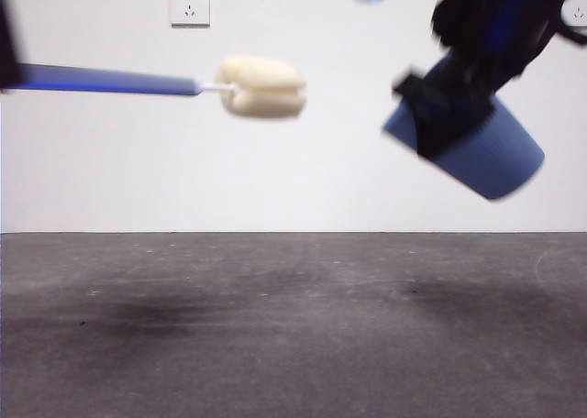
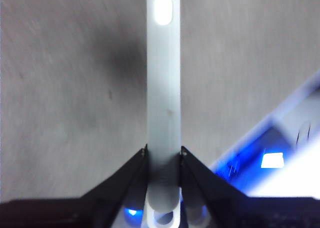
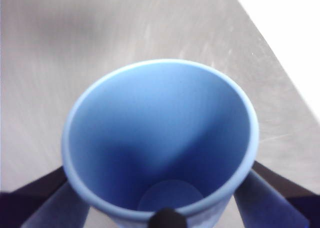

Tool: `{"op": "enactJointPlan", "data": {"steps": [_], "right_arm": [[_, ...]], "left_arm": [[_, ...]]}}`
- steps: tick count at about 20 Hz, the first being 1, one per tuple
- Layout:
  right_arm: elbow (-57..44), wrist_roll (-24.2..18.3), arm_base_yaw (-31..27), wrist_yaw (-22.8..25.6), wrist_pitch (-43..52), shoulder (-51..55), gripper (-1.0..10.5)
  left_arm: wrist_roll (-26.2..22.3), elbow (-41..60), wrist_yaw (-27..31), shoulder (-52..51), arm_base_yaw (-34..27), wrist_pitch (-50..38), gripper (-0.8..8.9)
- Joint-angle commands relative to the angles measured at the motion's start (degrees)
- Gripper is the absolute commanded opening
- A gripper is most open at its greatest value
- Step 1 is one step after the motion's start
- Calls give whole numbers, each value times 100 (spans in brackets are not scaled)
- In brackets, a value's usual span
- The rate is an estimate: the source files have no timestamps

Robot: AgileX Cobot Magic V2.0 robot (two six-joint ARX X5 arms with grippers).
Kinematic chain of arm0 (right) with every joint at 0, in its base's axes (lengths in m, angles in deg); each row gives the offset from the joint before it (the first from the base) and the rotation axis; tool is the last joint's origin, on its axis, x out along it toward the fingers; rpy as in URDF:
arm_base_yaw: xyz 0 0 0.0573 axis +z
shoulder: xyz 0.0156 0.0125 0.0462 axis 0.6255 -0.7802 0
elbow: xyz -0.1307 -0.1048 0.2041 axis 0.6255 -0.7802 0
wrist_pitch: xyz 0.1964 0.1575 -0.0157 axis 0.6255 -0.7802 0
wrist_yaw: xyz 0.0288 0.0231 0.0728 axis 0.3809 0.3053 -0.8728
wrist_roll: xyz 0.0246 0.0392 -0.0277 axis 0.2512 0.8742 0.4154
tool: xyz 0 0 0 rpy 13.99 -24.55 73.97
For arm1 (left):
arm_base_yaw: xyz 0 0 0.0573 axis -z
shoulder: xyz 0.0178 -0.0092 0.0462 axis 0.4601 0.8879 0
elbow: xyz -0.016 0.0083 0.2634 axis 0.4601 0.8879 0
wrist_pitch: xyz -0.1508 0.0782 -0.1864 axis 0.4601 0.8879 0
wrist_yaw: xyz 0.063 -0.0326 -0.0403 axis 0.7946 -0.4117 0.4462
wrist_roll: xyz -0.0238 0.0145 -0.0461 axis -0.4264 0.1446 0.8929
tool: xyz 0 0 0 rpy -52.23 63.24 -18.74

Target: Pick up the cup brush,pick up the cup,insert the brush into the cup,clean the cup,put the cup brush back,put the cup back to the fixed position on the table

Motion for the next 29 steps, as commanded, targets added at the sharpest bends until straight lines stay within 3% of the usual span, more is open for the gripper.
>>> {"op": "enactJointPlan", "data": {"steps": [1,3,5,9,16,24,25,28,29], "right_arm": [[70,1246,-127,-492,116,463,-17],[70,1749,-240,-975,164,911,-17],[70,1996,-282,-1209,212,1263,-17],[70,2059,-282,-1261,188,1674,-17],[70,2085,-282,-1292,142,1799,-17],[70,2271,-282,-1414,122,1799,-17],[70,2271,-282,-1414,103,1799,-17],[70,2275,-282,-1412,68,1764,-17],[70,2312,-282,-1412,66,1727,-17]], "left_arm": [[693,284,35,256,-227,-883,-9],[1032,433,39,693,-505,-1613,-9],[1335,437,39,1300,-688,-2258,-8],[1847,437,31,2341,-791,-3279,-9],[2330,437,28,3563,-785,-3744,-9],[2404,437,37,4085,-785,-3899,8],[2465,437,35,4085,-785,-3923,42],[2459,437,7,4085,-785,-3917,310],[2452,437,-13,4083,-785,-3880,351]]}}
